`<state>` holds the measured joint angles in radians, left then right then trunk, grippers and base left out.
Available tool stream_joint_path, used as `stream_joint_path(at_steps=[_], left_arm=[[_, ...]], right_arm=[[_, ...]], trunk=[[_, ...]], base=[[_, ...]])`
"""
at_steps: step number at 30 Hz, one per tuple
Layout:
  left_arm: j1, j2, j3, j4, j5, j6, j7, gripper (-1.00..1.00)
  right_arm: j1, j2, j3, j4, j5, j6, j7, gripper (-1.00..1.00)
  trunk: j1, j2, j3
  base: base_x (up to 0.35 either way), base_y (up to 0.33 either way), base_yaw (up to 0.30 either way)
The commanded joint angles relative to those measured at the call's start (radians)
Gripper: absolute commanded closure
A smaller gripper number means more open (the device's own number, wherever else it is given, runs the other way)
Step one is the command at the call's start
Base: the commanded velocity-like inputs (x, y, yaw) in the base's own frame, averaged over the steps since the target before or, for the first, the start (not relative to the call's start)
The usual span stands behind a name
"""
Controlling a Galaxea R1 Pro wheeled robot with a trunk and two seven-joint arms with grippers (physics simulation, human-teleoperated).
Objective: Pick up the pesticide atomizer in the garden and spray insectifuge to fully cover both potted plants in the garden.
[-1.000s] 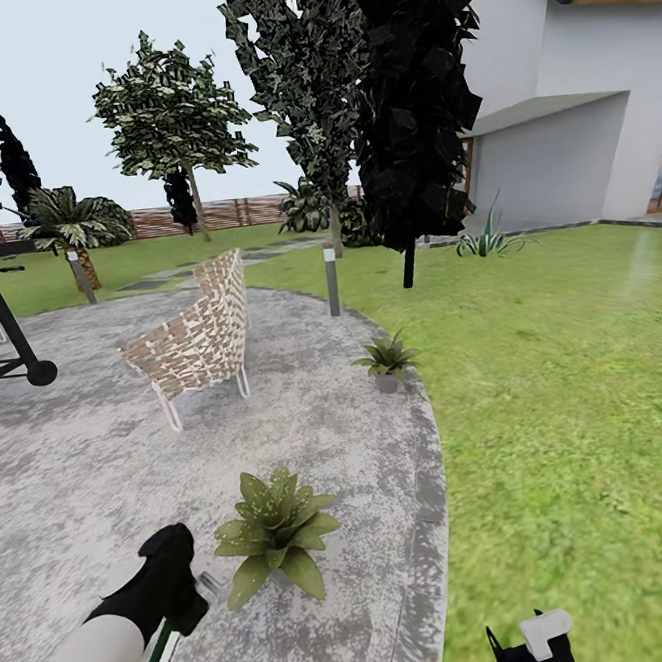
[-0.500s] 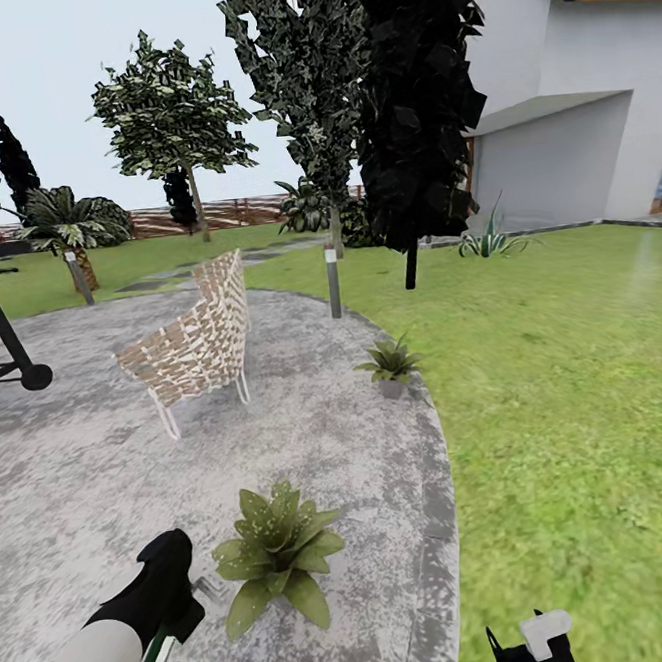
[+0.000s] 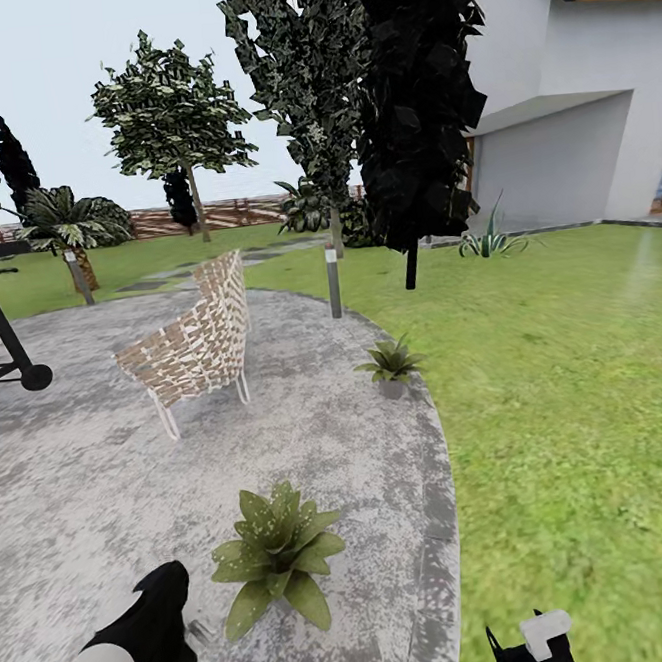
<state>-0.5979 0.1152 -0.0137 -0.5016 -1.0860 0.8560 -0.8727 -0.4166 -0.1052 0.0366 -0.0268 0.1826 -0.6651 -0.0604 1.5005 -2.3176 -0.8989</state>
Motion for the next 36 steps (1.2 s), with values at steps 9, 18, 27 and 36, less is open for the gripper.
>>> stream_joint_path(at_steps=[9, 18, 27, 36], left_arm=[[0.001, -0.004, -0.001, -0.02, -0.009, 0.002, -0.008, 1.0], [0.003, -0.004, 0.0, -0.055, -0.008, 0.002, -0.009, 1.0], [0.016, 0.013, 0.052, -0.008, -0.009, -0.003, -0.004, 1.0], [0.016, -0.028, 0.107, -0.026, -0.008, -0.03, 0.119, 1.0]], right_arm=[[-0.001, 0.001, 0.003, 0.001, 0.006, -0.002, -0.007, -1.0], [-0.001, 0.001, 0.003, 0.001, 0.006, -0.002, -0.007, -1.0], [-0.001, 0.001, 0.003, 0.001, 0.006, -0.002, -0.006, -1.0], [-0.001, 0.002, 0.003, 0.001, 0.006, -0.003, -0.006, -1.0]], trunk=[[0.0, 0.0, -0.001], [0.0, 0.0, -0.001], [0.0, 0.0, -0.001], [0.0, 0.0, -0.001]], base=[[0.123, 0.117, 0.0], [0.012, 0.011, 0.0], [0.0, 0.0, 0.0], [0.0, 0.0, 0.0]])
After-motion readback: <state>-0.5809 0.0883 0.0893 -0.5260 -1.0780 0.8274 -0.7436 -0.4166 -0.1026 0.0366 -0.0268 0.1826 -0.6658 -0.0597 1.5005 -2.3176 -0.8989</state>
